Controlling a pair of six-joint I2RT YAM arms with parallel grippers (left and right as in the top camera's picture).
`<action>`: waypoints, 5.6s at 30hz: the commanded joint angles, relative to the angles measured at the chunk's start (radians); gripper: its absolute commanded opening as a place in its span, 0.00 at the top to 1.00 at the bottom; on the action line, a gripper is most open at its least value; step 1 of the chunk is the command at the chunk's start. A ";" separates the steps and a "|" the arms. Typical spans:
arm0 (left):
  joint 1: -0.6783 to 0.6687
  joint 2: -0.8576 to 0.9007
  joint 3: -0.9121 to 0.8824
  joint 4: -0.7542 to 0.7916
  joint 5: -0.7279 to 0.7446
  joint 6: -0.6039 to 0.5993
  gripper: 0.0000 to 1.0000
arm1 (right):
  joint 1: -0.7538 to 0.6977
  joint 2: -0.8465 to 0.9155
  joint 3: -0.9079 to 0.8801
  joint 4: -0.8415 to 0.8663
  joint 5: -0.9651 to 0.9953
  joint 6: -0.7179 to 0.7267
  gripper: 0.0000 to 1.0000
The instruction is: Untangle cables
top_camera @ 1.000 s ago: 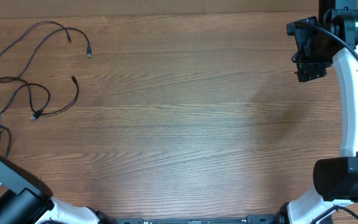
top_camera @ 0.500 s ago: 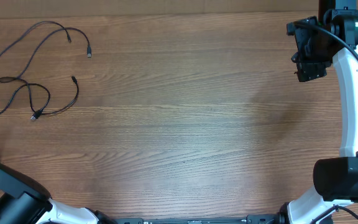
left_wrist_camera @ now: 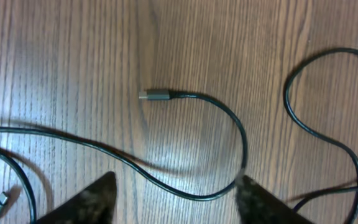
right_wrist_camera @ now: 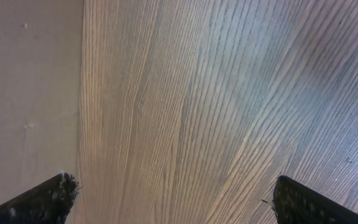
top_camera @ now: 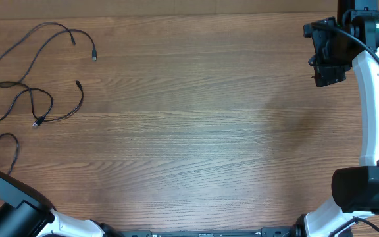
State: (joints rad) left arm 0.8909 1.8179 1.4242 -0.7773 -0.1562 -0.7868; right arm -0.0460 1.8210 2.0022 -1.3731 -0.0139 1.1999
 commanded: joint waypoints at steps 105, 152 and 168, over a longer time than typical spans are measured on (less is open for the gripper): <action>0.249 -0.157 -0.380 0.221 0.156 -0.176 0.00 | -0.001 -0.029 0.002 0.002 0.013 -0.003 0.00; -0.038 0.009 -0.382 0.505 0.190 1.012 0.23 | -0.001 -0.029 0.002 0.002 0.013 -0.003 0.00; -0.029 0.082 -0.382 0.520 0.130 1.008 0.27 | -0.001 -0.029 0.002 0.002 0.013 -0.003 0.00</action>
State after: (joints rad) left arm 0.8524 1.8732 1.0401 -0.2699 0.0006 0.2131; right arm -0.0460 1.8210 2.0022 -1.3727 -0.0139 1.2003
